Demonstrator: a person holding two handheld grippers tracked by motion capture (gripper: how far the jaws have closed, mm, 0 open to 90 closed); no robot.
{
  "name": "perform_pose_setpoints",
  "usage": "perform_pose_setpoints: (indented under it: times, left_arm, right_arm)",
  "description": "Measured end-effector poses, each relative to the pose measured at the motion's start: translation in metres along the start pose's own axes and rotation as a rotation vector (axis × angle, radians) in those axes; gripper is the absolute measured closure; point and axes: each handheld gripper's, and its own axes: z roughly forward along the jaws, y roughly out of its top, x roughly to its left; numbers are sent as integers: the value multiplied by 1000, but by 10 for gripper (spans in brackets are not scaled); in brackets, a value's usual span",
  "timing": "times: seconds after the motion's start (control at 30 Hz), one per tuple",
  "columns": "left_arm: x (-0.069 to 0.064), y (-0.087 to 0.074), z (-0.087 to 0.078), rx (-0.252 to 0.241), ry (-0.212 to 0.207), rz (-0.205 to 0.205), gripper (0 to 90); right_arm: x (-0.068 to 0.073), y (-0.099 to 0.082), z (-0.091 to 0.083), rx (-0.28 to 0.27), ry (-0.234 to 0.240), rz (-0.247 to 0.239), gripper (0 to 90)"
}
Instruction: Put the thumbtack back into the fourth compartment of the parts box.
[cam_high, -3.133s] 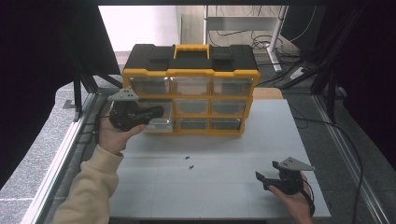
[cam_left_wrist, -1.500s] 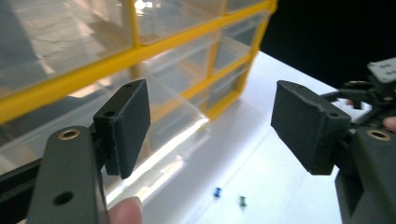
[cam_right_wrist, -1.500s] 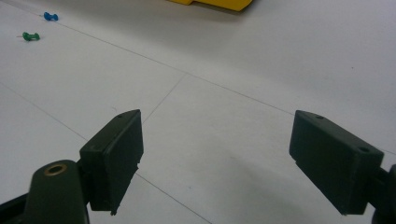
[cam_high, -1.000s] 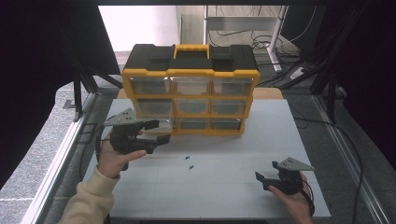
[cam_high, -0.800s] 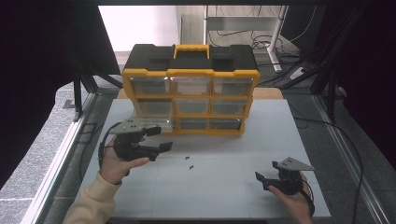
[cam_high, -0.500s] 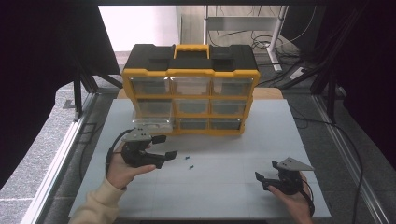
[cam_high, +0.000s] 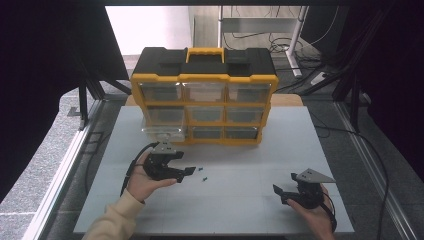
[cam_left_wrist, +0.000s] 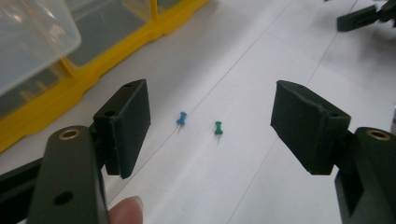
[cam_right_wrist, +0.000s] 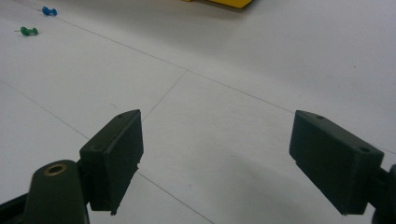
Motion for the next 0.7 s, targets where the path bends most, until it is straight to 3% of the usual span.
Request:
perform_pose_setpoints:
  times: [0.33,0.7]
  left_arm:
    - [5,-2,32,100,17,24,282]
    - [15,-3,57,171,26,35,282]
  right_arm:
    - [0,0,1,3,5,-5,178]
    - [0,0,1,5,4,-11,178]
